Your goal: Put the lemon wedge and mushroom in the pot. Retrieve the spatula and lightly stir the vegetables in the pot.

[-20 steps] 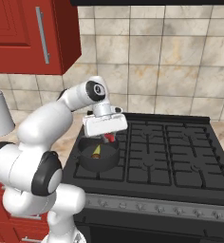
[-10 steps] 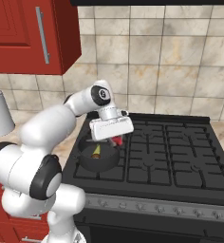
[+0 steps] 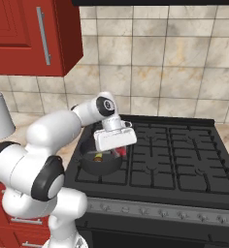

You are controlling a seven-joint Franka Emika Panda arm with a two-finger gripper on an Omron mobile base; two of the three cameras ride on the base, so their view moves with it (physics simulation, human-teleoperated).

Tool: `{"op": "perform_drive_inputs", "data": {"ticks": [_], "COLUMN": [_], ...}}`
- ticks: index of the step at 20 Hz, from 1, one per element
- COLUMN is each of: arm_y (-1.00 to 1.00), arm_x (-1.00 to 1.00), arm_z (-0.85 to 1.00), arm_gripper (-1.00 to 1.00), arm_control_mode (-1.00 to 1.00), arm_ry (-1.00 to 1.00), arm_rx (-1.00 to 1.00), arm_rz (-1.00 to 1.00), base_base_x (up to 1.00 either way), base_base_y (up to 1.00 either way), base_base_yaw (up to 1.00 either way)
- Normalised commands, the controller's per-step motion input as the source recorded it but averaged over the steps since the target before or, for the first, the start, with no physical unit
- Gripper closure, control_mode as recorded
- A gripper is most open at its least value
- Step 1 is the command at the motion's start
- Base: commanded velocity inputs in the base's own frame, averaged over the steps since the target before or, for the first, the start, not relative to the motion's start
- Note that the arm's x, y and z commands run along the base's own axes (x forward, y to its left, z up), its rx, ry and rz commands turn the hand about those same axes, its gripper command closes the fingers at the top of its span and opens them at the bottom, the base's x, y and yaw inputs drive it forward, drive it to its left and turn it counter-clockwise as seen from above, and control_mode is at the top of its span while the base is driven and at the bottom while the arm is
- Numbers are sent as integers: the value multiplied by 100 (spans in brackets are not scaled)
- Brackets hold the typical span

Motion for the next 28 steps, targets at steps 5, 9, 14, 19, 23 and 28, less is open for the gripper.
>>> {"op": "perform_drive_inputs", "data": {"ticks": [5, 9, 14, 19, 23, 28], "arm_y": [-4, -19, -29, -9, 0, 9], "arm_x": [0, 0, 0, -1, 0, 11], "arm_z": [-23, -2, -5, 0, 0, -20], "arm_gripper": [100, 100, 100, 100, 100, 100], "arm_control_mode": [-100, -100, -100, -100, -100, -100], "arm_ry": [3, 1, 3, 1, 0, 9], "arm_rx": [0, 0, 0, 0, 0, 0], "arm_rz": [0, 1, 2, 1, 0, 0], "base_base_x": [0, 0, 0, 0, 0, 0], "base_base_y": [0, 0, 0, 0, 0, 0], "base_base_yaw": [0, 0, 0, 0, 0, 0]}}
